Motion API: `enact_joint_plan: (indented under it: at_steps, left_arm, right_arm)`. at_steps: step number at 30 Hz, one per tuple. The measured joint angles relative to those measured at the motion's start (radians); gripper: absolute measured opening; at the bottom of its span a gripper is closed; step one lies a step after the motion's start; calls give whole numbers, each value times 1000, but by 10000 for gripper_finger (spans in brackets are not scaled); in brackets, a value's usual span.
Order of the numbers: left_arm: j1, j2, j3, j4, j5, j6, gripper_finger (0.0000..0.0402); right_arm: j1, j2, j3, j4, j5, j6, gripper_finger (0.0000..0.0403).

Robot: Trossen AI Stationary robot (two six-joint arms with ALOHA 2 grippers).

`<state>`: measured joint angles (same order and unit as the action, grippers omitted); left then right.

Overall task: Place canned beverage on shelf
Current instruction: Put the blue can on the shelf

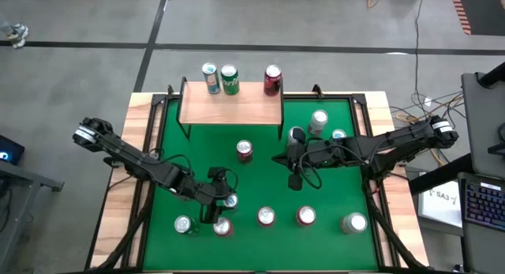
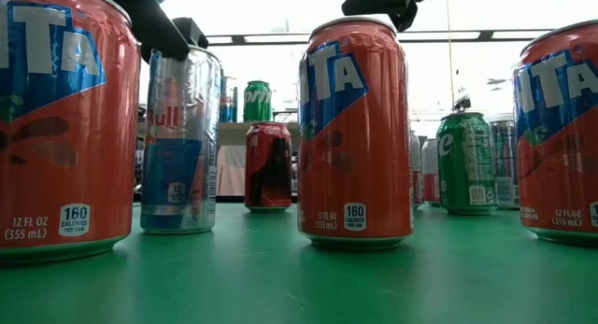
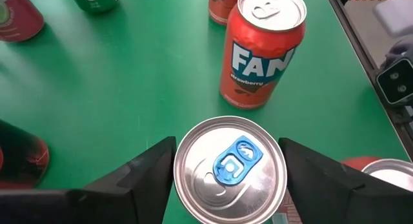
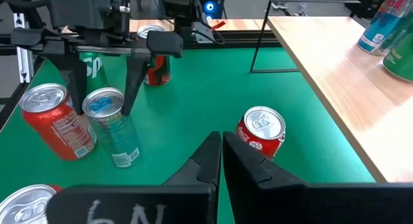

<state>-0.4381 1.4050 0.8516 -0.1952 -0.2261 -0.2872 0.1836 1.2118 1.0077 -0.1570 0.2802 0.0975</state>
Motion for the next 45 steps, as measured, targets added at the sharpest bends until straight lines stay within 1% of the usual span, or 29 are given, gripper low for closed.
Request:
enact_joint_plan:
  at_steps: [6, 9, 13, 18, 22, 31, 35, 39, 41, 45]
  left_arm:
    - [0, 24, 2, 10, -11, -42, 245]
    - [0, 25, 2, 9, -7, -51, 252]
    - [0, 26, -6, -34, 9, -50, 266]
    - [0, 23, -4, -26, 7, -47, 274]
    - [0, 22, -5, -25, 6, -46, 266]
    - [0, 22, -5, -28, 1, -53, 221]
    - [0, 14, -5, -36, 1, -50, 221]
    - [1, -26, -4, -63, -6, -37, 221]
    - [3, -49, 6, -89, -24, -29, 221]
    - [12, -90, 44, -154, -28, -3, 221]
  right_arm:
    - [0, 0, 0, 0, 0, 9, 9]
    - [0, 0, 0, 0, 0, 9, 9]
    - [0, 0, 0, 0, 0, 8, 9]
    - [0, 0, 0, 0, 0, 6, 9]
    - [0, 0, 0, 0, 0, 6, 9]
    - [0, 0, 0, -1, 0, 3, 9]
    - [0, 0, 0, -1, 0, 4, 9]
    - [0, 0, 0, -2, 0, 3, 9]
    - [0, 0, 0, -2, 0, 4, 9]
    - [0, 0, 0, -2, 1, 4, 9]
